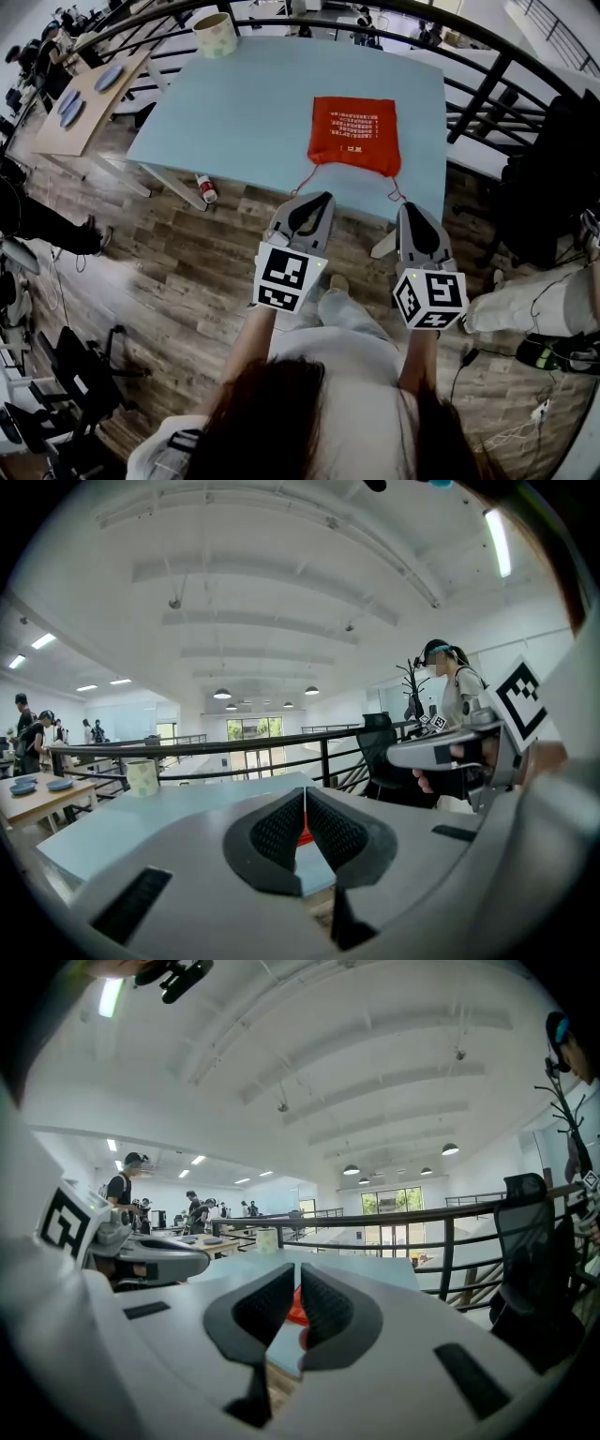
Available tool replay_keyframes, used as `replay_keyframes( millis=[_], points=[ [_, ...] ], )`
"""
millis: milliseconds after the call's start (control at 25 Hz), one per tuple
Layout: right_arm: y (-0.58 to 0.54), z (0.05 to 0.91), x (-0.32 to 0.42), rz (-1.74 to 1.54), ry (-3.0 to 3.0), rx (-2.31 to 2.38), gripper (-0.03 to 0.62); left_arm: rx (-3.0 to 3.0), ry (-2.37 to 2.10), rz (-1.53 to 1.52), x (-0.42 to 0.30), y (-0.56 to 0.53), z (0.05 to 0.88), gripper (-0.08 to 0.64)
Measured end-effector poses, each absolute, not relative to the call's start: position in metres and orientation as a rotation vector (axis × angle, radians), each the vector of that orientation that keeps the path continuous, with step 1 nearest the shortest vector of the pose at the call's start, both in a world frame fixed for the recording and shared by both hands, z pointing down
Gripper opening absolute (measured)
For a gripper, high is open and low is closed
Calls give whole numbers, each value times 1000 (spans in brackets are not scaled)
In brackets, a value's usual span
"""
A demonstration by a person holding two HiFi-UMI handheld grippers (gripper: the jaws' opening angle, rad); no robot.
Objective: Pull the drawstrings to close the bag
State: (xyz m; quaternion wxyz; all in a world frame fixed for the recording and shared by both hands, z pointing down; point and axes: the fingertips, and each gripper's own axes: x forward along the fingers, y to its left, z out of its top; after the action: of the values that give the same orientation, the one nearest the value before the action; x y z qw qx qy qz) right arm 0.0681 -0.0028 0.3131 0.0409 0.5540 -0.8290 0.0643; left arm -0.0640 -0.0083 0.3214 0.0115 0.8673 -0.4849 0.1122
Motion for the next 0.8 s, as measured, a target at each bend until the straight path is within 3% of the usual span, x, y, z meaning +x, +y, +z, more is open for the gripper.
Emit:
replay_keyframes(
  millis=[800],
  points=[
    [-105, 356, 92, 249, -2495, 1562, 26, 2607, -1607, 394, -56, -110, 349, 20]
  ],
)
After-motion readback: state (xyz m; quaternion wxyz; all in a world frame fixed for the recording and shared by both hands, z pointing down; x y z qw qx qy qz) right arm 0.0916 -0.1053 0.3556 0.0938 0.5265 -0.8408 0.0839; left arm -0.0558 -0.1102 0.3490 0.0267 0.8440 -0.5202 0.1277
